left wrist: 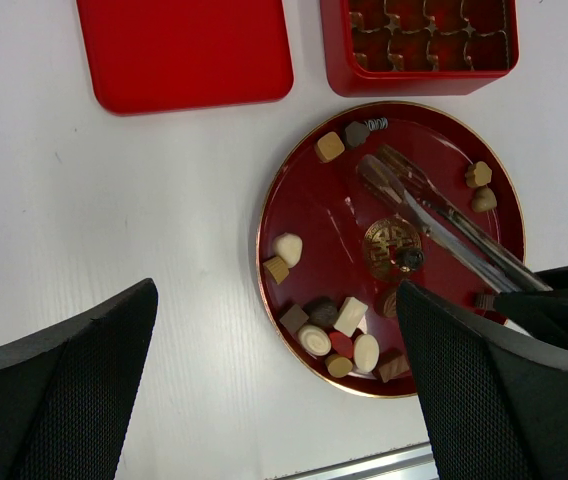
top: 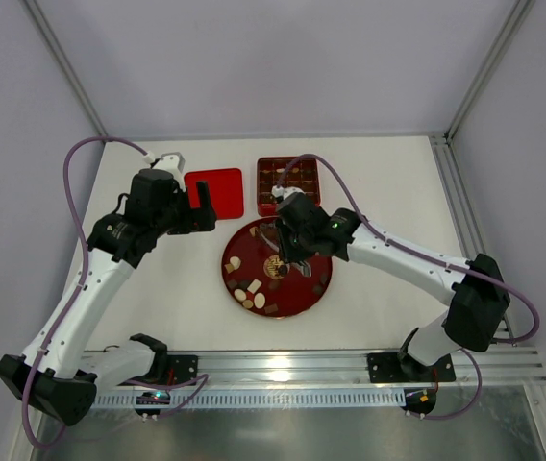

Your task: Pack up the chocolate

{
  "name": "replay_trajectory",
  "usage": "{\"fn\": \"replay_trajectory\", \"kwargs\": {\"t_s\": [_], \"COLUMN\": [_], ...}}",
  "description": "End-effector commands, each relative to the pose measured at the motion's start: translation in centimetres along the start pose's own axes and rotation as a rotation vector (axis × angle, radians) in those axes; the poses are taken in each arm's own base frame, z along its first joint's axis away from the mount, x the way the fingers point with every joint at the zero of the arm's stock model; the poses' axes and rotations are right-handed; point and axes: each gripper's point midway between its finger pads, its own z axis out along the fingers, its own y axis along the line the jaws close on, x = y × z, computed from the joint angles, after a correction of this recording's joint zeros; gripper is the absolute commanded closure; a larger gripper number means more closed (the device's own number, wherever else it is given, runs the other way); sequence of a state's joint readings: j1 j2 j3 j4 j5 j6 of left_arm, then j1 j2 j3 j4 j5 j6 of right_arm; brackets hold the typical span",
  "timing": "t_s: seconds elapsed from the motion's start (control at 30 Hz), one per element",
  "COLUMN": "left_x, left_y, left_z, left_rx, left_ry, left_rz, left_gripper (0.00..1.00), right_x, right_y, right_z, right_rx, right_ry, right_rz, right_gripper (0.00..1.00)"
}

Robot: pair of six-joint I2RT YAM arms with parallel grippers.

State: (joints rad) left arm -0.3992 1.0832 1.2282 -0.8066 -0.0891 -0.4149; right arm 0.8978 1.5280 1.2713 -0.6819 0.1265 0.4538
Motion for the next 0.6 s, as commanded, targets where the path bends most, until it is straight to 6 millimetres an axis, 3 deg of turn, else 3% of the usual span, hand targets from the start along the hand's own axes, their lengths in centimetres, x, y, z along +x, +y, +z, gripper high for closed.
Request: {"fn": "replay_trajectory", "kwargs": {"t_s": [0.0, 0.33, 0.47, 0.57], "left_x": [-1.0, -1.0, -0.9, -1.0], "left_y": [-0.4, -0.5, -0.4, -0.3], "left_z": [-0.9, -0.7, -0.7, -0.8], "left_rx": [0.017, 0.021, 0.016, 0.012], "left_ry": [-0.040, -0.034, -0.034, -0.037], "left_rz": [-0.004, -0.004, 0.000, 0.002], "left_gripper": [0.00, 0.00, 0.00, 0.00], "right_x": [-4.4, -12.2, -14.3, -15.9], "right_y": [0.4, -5.7, -8.1, -8.7], "right_z": [-2.7, -3.0, -0.7, 0.8], "right_rx": [-0.077, -0.027, 0.011, 0.025], "right_ry": [-0.124, -0.262, -0.266, -0.266], "right_rz": [0.022, 0.130, 0.167, 0.168], "right_gripper": [0.66, 0.66, 0.66, 0.66]}}
